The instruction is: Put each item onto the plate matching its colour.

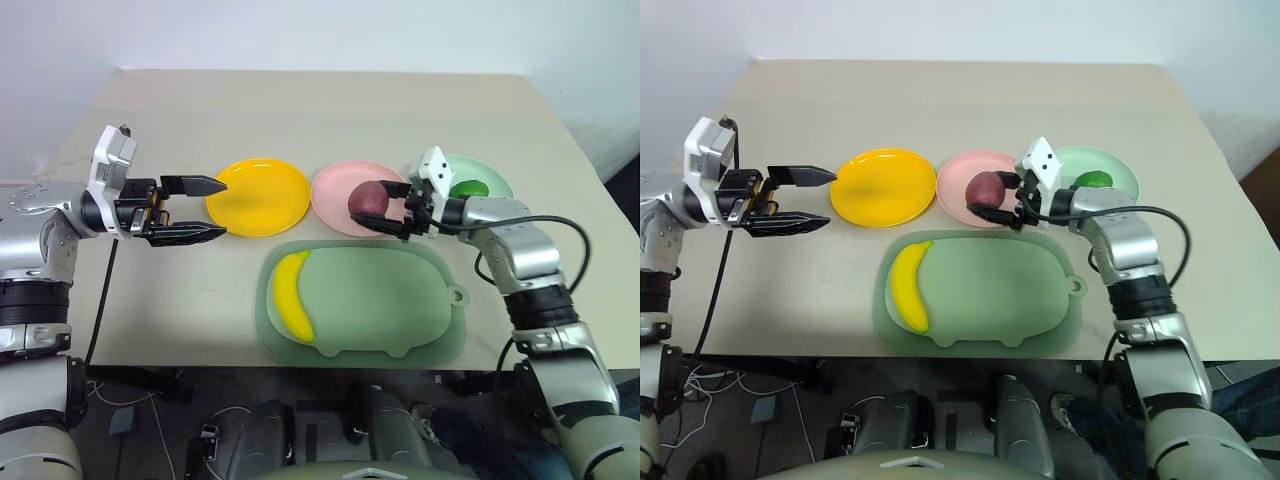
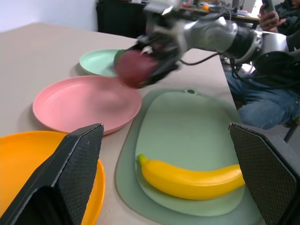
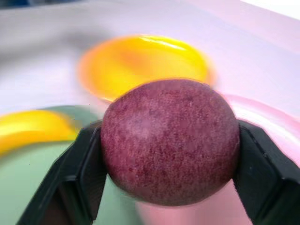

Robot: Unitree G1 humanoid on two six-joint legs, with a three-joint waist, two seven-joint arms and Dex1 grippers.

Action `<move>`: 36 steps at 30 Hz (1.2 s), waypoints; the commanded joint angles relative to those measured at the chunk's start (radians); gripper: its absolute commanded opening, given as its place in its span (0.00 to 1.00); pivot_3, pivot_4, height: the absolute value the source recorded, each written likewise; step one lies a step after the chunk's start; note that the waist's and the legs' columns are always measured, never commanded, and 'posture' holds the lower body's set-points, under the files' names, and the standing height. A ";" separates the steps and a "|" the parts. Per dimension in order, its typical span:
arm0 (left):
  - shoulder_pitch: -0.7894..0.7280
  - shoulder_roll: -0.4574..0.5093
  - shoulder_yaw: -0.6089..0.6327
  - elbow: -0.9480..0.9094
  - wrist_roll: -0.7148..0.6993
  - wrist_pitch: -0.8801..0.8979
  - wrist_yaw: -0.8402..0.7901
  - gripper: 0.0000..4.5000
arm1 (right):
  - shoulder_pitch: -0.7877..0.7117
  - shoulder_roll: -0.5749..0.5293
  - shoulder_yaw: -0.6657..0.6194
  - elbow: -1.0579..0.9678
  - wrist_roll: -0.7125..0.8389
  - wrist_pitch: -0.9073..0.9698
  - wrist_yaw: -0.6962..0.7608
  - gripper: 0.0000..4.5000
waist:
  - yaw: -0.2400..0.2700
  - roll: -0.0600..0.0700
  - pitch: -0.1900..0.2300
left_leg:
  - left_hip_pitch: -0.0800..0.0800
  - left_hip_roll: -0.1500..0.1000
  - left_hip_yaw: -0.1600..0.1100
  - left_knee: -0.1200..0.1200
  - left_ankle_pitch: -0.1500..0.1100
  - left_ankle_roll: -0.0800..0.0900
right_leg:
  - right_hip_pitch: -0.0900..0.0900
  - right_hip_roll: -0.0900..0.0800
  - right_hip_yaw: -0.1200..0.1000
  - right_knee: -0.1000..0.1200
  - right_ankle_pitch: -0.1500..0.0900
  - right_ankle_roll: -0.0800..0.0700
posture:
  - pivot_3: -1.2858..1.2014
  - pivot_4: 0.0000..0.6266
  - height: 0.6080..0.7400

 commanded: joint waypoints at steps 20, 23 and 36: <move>0.010 0.015 0.042 -0.047 -0.012 0.018 0.009 1.00 | -0.138 0.027 -0.129 0.182 0.036 -0.118 -0.021 0.99 | -0.005 0.001 0.000 | 0.000 0.000 0.000 0.000 0.000 0.000 | -0.001 0.000 0.000 0.000 0.000 0.000 | 0.52 0.24 1.00; 0.010 0.010 0.041 -0.053 -0.013 0.024 0.011 1.00 | -0.140 -0.005 -0.184 0.148 0.119 -0.060 0.060 0.99 | -0.004 0.001 0.000 | 0.000 0.001 0.000 0.000 0.000 0.000 | 0.000 0.000 0.000 0.000 0.000 0.000 | 0.52 0.24 1.00; 0.013 -0.027 0.029 -0.073 -0.008 0.033 0.018 1.00 | 0.191 -0.379 -0.192 -0.218 0.292 0.123 0.564 0.99 | 0.007 0.001 0.000 | 0.000 0.000 -0.001 0.000 -0.002 0.004 | 0.000 0.000 0.000 0.000 0.000 0.000 | 0.52 0.24 1.00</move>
